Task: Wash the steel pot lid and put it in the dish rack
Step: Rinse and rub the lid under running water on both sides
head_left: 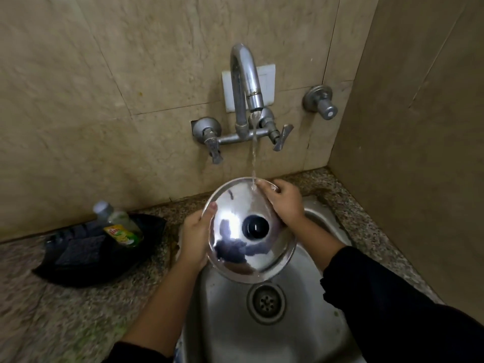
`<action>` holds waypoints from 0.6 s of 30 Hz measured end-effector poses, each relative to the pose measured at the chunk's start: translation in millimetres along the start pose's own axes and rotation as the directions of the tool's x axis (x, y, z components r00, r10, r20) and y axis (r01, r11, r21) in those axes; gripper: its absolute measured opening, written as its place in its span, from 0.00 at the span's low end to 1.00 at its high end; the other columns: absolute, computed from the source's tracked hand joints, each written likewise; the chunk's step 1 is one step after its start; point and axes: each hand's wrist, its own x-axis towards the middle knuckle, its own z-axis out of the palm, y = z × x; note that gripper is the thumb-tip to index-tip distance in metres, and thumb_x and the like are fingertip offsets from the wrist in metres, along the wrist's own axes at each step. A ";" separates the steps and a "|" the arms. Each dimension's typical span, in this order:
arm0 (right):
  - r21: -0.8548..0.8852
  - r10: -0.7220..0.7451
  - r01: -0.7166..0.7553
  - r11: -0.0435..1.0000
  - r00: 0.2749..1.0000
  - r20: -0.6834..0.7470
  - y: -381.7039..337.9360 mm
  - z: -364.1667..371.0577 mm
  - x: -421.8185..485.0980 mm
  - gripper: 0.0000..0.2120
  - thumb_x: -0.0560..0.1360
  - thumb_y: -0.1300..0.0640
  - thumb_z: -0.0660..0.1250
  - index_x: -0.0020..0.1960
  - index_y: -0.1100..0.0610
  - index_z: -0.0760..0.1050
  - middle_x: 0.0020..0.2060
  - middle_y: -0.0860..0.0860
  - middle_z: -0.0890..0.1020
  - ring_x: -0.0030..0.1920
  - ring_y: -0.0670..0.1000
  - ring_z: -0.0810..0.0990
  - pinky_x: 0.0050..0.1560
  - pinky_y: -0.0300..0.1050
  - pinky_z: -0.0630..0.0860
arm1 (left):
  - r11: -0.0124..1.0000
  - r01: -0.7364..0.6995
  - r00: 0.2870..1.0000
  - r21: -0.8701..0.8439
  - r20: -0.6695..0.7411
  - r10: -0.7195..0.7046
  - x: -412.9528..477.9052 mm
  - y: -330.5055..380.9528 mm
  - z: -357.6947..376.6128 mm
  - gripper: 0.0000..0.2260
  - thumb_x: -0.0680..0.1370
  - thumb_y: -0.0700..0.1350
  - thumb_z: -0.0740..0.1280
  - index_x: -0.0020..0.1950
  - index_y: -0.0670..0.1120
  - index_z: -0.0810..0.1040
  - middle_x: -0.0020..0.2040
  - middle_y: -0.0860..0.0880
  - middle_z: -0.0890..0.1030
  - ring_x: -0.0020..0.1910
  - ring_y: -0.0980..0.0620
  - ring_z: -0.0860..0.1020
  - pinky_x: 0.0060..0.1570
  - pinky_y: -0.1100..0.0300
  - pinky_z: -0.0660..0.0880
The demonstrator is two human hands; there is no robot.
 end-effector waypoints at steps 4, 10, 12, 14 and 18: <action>-0.144 -0.014 0.012 0.990 1.000 -0.010 -3.9 -3.2 3.5 0.24 0.72 0.35 0.65 0.26 0.47 0.64 0.24 0.44 0.70 0.33 0.49 0.73 0.36 0.44 0.64 | 0.984 0.176 0.971 -0.022 0.166 -0.170 1.1 -4.5 -5.2 0.10 0.76 0.48 0.69 0.47 0.41 0.83 0.44 0.42 0.85 0.44 0.44 0.81 0.48 0.52 0.77; -0.363 -0.431 0.522 0.772 0.849 0.306 -35.3 4.7 -2.1 0.20 0.72 0.35 0.65 0.34 0.50 0.68 0.30 0.50 0.78 0.32 0.50 0.75 0.33 0.42 0.64 | 0.981 0.014 0.972 0.194 0.226 -0.059 3.5 13.2 -0.2 0.13 0.78 0.47 0.66 0.46 0.38 0.83 0.40 0.43 0.84 0.38 0.49 0.81 0.39 0.62 0.76; -0.351 -0.396 0.478 0.805 0.874 0.282 -28.6 7.6 -5.5 0.22 0.72 0.34 0.64 0.34 0.51 0.70 0.29 0.48 0.76 0.32 0.49 0.75 0.34 0.42 0.64 | 0.983 -0.002 0.979 0.183 0.199 -0.035 -4.4 11.6 3.6 0.13 0.78 0.47 0.65 0.43 0.38 0.82 0.38 0.43 0.83 0.36 0.50 0.79 0.40 0.59 0.74; -0.271 -0.230 0.274 0.923 0.956 0.184 -18.6 7.0 -9.3 0.24 0.75 0.33 0.59 0.37 0.53 0.76 0.29 0.48 0.78 0.33 0.49 0.76 0.34 0.43 0.67 | 0.989 0.004 0.991 0.149 0.134 -0.024 -13.1 4.3 6.2 0.12 0.78 0.46 0.65 0.38 0.43 0.82 0.31 0.51 0.82 0.31 0.57 0.78 0.35 0.62 0.74; -0.151 0.075 -0.084 0.985 0.995 -0.063 9.8 6.8 -21.3 0.24 0.80 0.40 0.52 0.40 0.55 0.77 0.37 0.56 0.82 0.40 0.58 0.80 0.41 0.50 0.74 | 0.999 0.024 0.998 -0.028 -0.050 -0.026 -21.5 -11.8 3.1 0.12 0.79 0.46 0.64 0.37 0.44 0.80 0.26 0.54 0.81 0.27 0.59 0.78 0.30 0.64 0.74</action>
